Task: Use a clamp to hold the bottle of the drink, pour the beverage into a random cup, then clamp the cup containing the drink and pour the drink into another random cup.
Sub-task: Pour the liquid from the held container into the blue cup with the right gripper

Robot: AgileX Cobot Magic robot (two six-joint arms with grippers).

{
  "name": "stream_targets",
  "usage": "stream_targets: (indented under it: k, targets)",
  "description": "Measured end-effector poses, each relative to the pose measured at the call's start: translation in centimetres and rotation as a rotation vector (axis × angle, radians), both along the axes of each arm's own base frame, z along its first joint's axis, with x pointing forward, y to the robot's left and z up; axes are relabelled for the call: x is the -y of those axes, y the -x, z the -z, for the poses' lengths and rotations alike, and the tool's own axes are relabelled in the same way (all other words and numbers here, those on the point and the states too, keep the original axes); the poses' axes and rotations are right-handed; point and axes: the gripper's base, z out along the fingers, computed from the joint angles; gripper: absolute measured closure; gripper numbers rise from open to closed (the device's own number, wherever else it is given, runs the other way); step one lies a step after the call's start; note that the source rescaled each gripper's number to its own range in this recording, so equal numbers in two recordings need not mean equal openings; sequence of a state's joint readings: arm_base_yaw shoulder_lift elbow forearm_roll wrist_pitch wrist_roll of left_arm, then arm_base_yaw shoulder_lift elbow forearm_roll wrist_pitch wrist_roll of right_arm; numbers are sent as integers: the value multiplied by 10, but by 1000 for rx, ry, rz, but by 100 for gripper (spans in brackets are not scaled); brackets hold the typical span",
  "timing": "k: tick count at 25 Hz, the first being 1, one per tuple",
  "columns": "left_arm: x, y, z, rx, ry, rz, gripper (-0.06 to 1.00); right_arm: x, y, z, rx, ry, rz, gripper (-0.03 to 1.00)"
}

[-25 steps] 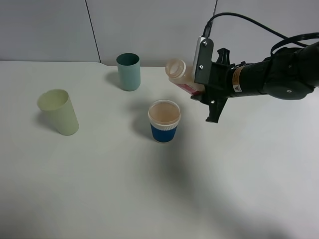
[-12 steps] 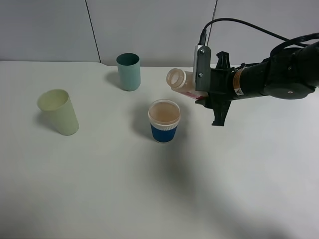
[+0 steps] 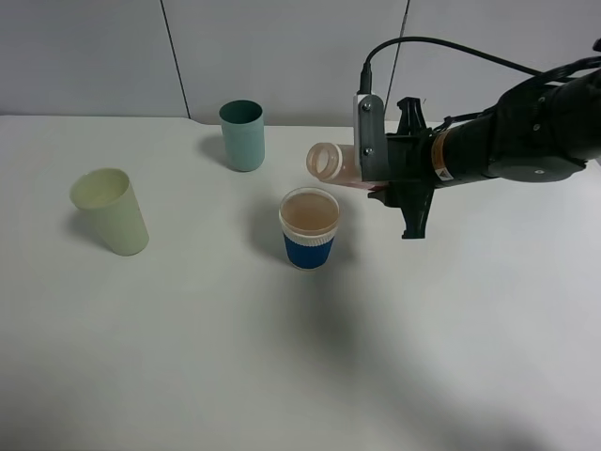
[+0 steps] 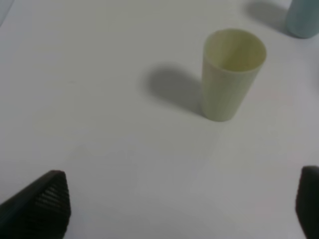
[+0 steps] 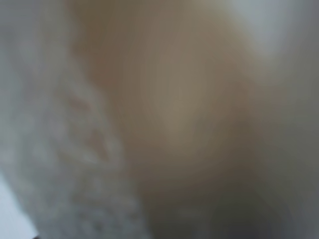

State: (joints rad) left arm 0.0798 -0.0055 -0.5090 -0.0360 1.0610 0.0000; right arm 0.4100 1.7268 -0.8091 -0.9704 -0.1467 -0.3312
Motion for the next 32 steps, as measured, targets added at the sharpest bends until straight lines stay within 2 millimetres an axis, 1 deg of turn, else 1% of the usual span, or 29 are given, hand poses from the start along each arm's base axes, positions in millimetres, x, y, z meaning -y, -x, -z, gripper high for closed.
stream_targets:
  k: [5, 20, 25, 32]
  targets:
    - [0, 0, 0, 0, 0, 0, 27, -6, 0, -2, 13, 57, -24, 95]
    - [0, 0, 0, 0, 0, 0, 27, -1, 0, 0, 8, 113, -7, 95]
    - [0, 0, 0, 0, 0, 0, 27, 1, 0, 1, 11, 164, -14, 95]
    - [0, 0, 0, 0, 0, 0, 27, -13, 8, 2, 12, 186, -59, 95]
